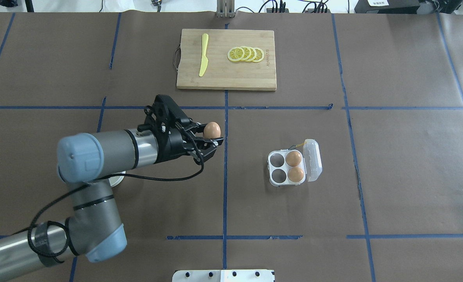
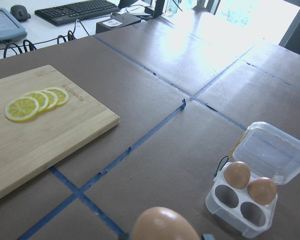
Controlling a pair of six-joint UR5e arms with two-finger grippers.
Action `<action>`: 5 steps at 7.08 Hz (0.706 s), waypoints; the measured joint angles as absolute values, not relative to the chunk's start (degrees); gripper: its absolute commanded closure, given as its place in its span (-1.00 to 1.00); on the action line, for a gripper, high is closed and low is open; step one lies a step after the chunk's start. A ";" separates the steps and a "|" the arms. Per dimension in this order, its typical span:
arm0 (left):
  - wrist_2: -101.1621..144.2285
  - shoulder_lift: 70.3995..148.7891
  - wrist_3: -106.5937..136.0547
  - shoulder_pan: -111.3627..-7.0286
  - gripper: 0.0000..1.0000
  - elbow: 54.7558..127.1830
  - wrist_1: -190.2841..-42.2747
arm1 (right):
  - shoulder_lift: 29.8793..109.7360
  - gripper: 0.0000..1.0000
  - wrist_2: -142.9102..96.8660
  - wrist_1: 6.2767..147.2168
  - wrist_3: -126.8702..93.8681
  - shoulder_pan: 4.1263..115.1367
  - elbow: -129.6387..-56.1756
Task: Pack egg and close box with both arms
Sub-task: 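Lift the egg with the left gripper and carry it to the egg box, then lower the egg into an empty slot and open the left gripper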
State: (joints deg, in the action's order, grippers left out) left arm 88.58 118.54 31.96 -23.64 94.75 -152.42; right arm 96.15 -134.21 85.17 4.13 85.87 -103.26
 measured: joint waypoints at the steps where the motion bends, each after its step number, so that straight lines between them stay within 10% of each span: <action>1: 85.36 121.07 26.41 -21.47 1.00 90.91 -155.78 | 96.15 -1.00 -134.19 85.17 4.13 85.87 -103.25; 5: 83.09 132.63 17.28 -17.47 1.00 75.57 -163.99 | 96.12 -1.00 -134.06 85.17 4.13 85.87 -103.20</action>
State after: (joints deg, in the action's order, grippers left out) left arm 83.09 132.63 17.28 -17.47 75.57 -163.99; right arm 96.12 -134.06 85.17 4.13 85.87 -103.20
